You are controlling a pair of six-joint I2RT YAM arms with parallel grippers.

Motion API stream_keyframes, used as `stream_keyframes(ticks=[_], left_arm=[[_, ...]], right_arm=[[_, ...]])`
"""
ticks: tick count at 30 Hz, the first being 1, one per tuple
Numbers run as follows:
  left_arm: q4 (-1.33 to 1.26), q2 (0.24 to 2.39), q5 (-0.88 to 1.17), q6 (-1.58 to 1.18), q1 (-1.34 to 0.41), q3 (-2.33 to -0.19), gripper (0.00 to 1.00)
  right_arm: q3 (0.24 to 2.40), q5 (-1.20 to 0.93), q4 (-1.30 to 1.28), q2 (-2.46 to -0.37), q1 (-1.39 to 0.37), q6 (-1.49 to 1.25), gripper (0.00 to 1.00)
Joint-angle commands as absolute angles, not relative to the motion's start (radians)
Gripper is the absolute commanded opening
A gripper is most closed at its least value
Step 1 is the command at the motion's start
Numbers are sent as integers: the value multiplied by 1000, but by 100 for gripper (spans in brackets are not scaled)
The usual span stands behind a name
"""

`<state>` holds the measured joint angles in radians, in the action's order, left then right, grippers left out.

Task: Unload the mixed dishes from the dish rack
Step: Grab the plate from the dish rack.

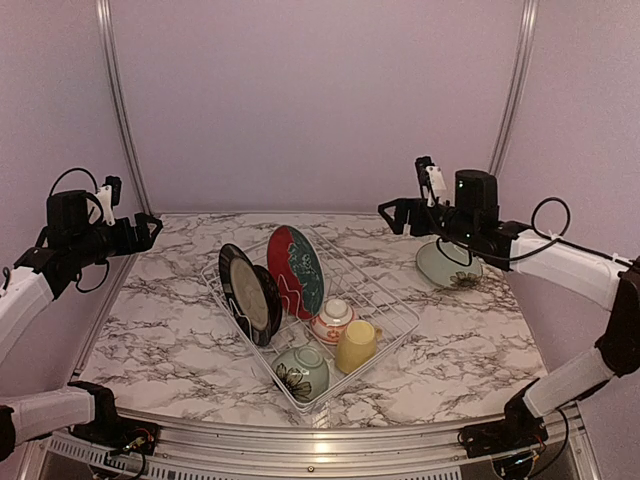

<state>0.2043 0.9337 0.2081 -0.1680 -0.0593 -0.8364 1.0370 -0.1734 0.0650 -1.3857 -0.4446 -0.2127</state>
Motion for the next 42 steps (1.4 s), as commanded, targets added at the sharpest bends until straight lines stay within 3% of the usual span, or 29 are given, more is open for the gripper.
stream_keyframes(ticks=[1,9,20,42], left_arm=[[209,938,192,-164,-63,-829,99],[210,941,189,-163,-63,-829,99],[210,936,183,-163,-63,-828,99],[212,942,180,-161,-63,-827,99]], right_arm=[[1106,-258,82,-1436,-565,-237,99],[1238,-129,28,-1578,-758,-186,99],[1530,303,-314,-1853,-919,-173,95],[1563,265,-387,-1895,-928,-201,48]])
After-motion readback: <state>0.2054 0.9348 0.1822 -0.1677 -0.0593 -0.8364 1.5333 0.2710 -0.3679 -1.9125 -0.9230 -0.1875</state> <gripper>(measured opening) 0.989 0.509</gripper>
